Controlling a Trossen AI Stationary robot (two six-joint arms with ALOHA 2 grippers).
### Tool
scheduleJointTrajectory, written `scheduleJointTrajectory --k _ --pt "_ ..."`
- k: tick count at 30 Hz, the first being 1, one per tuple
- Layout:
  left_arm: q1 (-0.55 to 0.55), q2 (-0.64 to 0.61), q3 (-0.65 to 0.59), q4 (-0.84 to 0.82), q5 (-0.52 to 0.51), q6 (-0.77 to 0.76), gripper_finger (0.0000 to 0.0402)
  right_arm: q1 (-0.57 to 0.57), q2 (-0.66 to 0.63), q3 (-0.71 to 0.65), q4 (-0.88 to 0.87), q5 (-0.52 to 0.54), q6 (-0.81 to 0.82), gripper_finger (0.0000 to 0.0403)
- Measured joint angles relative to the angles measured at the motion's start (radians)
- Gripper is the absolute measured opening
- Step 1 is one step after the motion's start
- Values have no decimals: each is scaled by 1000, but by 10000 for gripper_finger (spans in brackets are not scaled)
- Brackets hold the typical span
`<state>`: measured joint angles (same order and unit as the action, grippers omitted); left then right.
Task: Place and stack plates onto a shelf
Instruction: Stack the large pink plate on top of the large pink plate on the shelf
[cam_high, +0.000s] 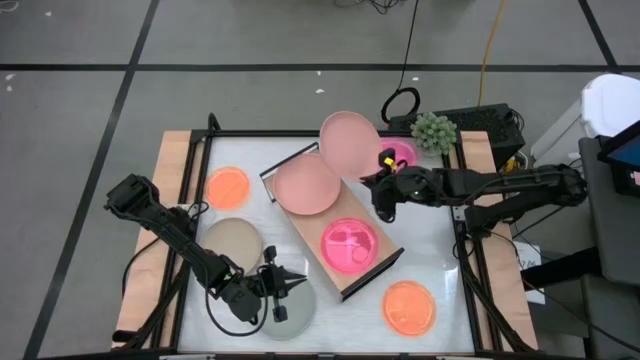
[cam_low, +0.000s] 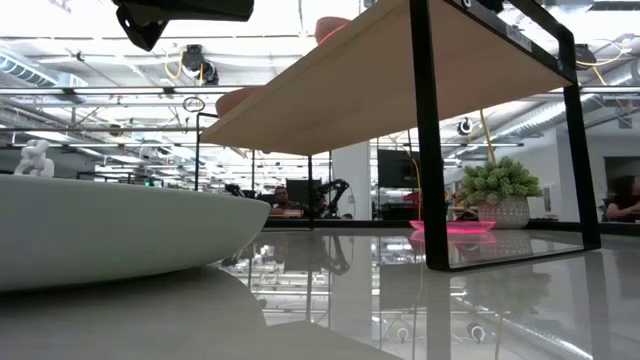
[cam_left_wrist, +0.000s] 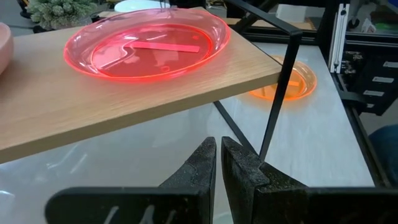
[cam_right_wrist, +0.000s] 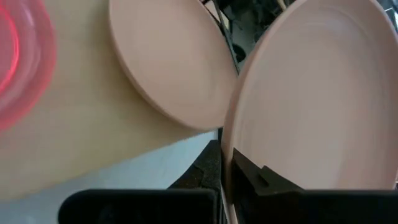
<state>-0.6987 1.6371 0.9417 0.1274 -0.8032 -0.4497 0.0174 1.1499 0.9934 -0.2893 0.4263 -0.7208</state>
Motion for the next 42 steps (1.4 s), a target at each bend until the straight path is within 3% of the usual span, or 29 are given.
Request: scheduleJointTrajectory --k 15,32,42 --pt "0 0 0 -4 0 -67 33 96 225 277 -111 -8 59 1" --pt "-21 0 0 -5 18 -88 33 117 387 391 -120 -13 28 3" --pt "-21 0 0 -5 18 -88 33 62 386 391 -120 -133 57 4"
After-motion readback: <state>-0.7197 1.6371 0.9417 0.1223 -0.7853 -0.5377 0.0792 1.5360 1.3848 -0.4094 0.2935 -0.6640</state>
